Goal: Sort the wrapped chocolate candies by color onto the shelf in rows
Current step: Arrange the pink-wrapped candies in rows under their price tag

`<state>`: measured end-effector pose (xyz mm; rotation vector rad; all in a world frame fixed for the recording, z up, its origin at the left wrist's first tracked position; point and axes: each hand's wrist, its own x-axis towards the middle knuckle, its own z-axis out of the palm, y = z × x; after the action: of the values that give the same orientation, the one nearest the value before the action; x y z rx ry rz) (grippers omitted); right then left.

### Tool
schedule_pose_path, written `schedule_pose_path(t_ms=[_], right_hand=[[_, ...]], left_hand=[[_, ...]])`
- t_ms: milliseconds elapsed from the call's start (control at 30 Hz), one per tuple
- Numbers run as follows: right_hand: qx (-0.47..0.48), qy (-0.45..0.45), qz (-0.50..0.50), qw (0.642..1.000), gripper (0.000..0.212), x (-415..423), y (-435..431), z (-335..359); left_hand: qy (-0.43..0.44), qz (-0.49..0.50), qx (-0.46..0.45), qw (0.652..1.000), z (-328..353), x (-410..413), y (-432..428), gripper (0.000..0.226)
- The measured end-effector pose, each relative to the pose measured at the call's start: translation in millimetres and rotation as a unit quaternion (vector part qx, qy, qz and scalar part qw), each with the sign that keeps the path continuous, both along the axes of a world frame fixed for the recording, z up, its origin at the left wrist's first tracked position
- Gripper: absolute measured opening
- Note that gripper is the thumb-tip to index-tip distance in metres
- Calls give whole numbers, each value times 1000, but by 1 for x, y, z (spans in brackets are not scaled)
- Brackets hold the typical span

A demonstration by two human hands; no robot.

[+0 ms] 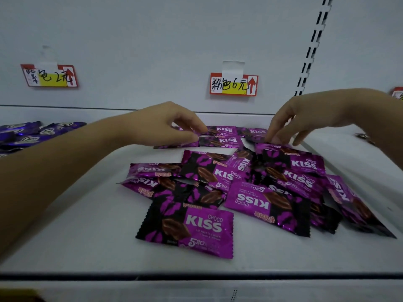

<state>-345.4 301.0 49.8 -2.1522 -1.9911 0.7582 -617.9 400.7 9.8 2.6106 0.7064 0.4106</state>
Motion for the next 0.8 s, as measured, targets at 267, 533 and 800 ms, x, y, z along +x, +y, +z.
schedule_pose_path(t_ms=[267,533,800], right_hand=[[-64,-5,37,997,16,-17,-8,7],[-4,-97,46,994,26,-25,-7,-3],[26,-59,72,995,19,-34,-10,5]], left_hand=[[80,-51,-12,995,1,9,-19,24],[144,-6,102,984,-3,7,-14,39],[98,-20,100,990,-2,8,-14,62]])
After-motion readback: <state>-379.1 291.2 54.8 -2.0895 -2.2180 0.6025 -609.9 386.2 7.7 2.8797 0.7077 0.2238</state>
